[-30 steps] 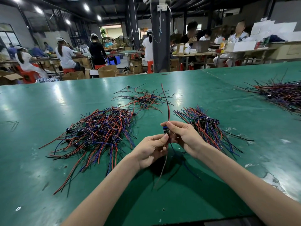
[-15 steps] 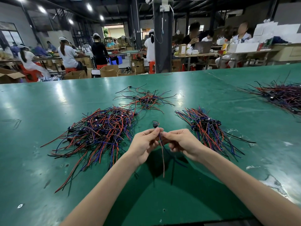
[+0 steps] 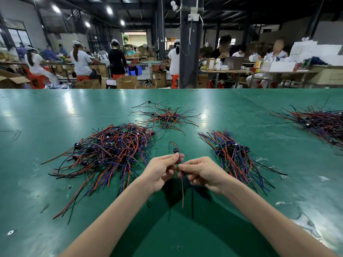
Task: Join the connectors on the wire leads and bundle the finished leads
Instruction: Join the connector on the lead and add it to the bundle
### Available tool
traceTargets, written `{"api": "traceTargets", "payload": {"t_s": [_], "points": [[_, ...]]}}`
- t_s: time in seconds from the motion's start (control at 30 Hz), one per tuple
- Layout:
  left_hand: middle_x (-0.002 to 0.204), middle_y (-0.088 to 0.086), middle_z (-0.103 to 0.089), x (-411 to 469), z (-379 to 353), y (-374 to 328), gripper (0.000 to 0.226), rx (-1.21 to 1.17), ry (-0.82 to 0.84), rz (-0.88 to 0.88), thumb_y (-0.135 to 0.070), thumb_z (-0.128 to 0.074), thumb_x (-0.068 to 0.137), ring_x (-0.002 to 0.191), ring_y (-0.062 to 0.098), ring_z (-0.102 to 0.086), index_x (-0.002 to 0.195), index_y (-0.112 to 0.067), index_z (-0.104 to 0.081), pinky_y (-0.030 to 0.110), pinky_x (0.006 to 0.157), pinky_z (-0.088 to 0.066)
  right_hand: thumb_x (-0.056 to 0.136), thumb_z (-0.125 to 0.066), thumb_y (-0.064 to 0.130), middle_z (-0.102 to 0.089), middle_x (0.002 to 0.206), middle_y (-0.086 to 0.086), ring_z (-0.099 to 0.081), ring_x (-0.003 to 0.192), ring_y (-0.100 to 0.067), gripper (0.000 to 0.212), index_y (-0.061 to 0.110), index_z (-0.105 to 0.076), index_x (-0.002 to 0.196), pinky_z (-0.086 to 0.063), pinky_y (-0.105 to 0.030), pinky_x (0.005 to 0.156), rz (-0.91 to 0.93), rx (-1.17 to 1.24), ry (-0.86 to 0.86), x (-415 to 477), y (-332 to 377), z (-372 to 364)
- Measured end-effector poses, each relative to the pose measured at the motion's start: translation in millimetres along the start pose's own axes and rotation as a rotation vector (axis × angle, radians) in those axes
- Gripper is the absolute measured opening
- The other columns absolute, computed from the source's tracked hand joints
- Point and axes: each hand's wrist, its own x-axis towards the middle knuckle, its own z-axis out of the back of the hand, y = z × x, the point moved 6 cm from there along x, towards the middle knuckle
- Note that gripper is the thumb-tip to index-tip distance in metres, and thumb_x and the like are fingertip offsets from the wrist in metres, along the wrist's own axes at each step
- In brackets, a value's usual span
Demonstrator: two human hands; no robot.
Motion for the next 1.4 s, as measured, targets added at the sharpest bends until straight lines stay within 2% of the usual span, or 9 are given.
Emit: {"api": "traceTargets", "payload": {"t_s": [0.1, 0.23, 0.4, 0.5, 0.73, 1.03, 1.13, 1.27, 1.4], "points": [[0.077, 0.003, -0.07, 1, -1, 0, 0.015, -0.047, 0.033, 0.034, -0.01, -0.056, 0.092, 0.062, 0.009, -0.047, 0.094, 0.0, -0.068, 0.021, 0.062, -0.033, 0.084, -0.068, 0.006, -0.066, 0.068, -0.011, -0.043, 0.037, -0.004, 0.007, 0.003, -0.07, 0.079, -0.037, -0.014, 0.037, -0.01, -0.002, 0.008, -1, -1, -1], [0.075, -0.002, -0.073, 1, -2, 0, 0.014, -0.133, 0.068, 0.076, -0.009, -0.053, 0.093, 0.044, -0.001, -0.046, 0.09, -0.005, -0.066, 0.007, 0.045, -0.034, 0.086, -0.065, 0.007, -0.068, 0.065, -0.01, -0.042, 0.037, -0.003, 0.01, 0.003, -0.069, 0.079, -0.035, -0.013, 0.037, -0.016, 0.0, 0.056, -1, -1, -4], [0.079, -0.002, -0.072, 0, -3, -1, 0.013, -0.105, 0.09, 0.036, -0.011, -0.057, 0.09, 0.056, 0.004, -0.057, 0.088, -0.009, -0.069, 0.014, 0.055, -0.033, 0.09, -0.062, 0.02, -0.069, 0.068, -0.011, -0.041, 0.038, -0.004, 0.02, 0.004, -0.071, 0.082, -0.035, -0.014, 0.038, -0.018, 0.003, 0.076, -2, 0, -5], [0.076, -0.004, -0.072, -1, -4, -2, 0.012, -0.089, 0.09, 0.025, -0.011, -0.058, 0.089, 0.057, 0.004, -0.064, 0.09, -0.009, -0.07, 0.01, 0.042, -0.03, 0.091, -0.061, 0.023, -0.068, 0.066, -0.01, -0.042, 0.037, -0.005, 0.022, 0.005, -0.07, 0.082, -0.034, -0.014, 0.037, -0.014, 0.03, 0.062, -1, 0, -5], [0.068, -0.003, -0.066, 1, -2, -1, 0.014, -0.08, 0.054, 0.049, -0.013, -0.06, 0.088, 0.051, 0.003, -0.038, 0.092, -0.005, -0.07, 0.008, 0.033, -0.023, 0.087, -0.064, 0.014, -0.067, 0.063, -0.009, -0.04, 0.035, -0.003, 0.011, 0.009, -0.068, 0.077, -0.031, -0.013, 0.034, -0.017, 0.057, 0.065, 1, -1, -4], [0.068, 0.002, -0.067, 1, -5, -1, 0.016, -0.099, 0.056, 0.049, -0.013, -0.06, 0.089, 0.045, 0.003, -0.046, 0.088, 0.0, -0.068, 0.008, 0.035, -0.028, 0.09, -0.059, 0.004, -0.066, 0.06, -0.006, -0.044, 0.033, -0.004, 0.018, 0.007, -0.063, 0.072, -0.033, -0.013, 0.031, 0.06, -0.011, 0.06, 0, 4, -6], [0.068, -0.001, -0.066, 1, -3, -4, 0.012, -0.004, 0.021, -0.043, -0.013, -0.062, 0.088, 0.049, 0.003, -0.044, 0.085, -0.003, -0.069, 0.009, 0.038, -0.03, 0.091, -0.059, 0.005, -0.066, 0.059, -0.006, -0.046, 0.033, -0.004, 0.02, 0.005, -0.064, 0.071, -0.035, -0.014, 0.032, 0.051, -0.05, 0.053, -1, 4, -6], [0.071, -0.002, -0.066, -2, -2, -12, 0.011, 0.355, -0.072, -0.298, -0.013, -0.066, 0.087, 0.053, 0.001, -0.048, 0.076, -0.014, -0.069, 0.01, 0.046, -0.034, 0.091, -0.056, 0.001, -0.066, 0.055, -0.003, -0.051, 0.034, -0.003, 0.016, 0.001, -0.064, 0.078, -0.041, -0.015, 0.034, 0.003, -0.072, 0.059, -1, 1, -6], [0.063, -0.007, -0.066, -5, -3, -21, 0.013, 0.409, -0.103, -0.49, -0.008, -0.07, 0.083, 0.05, -0.004, -0.05, 0.072, -0.015, -0.07, 0.009, 0.049, -0.037, 0.091, -0.055, -0.001, -0.067, 0.058, -0.004, -0.052, 0.036, -0.003, 0.014, 0.0, -0.064, 0.081, -0.042, -0.015, 0.035, 0.002, -0.066, 0.074, -1, 4, -6]]}}
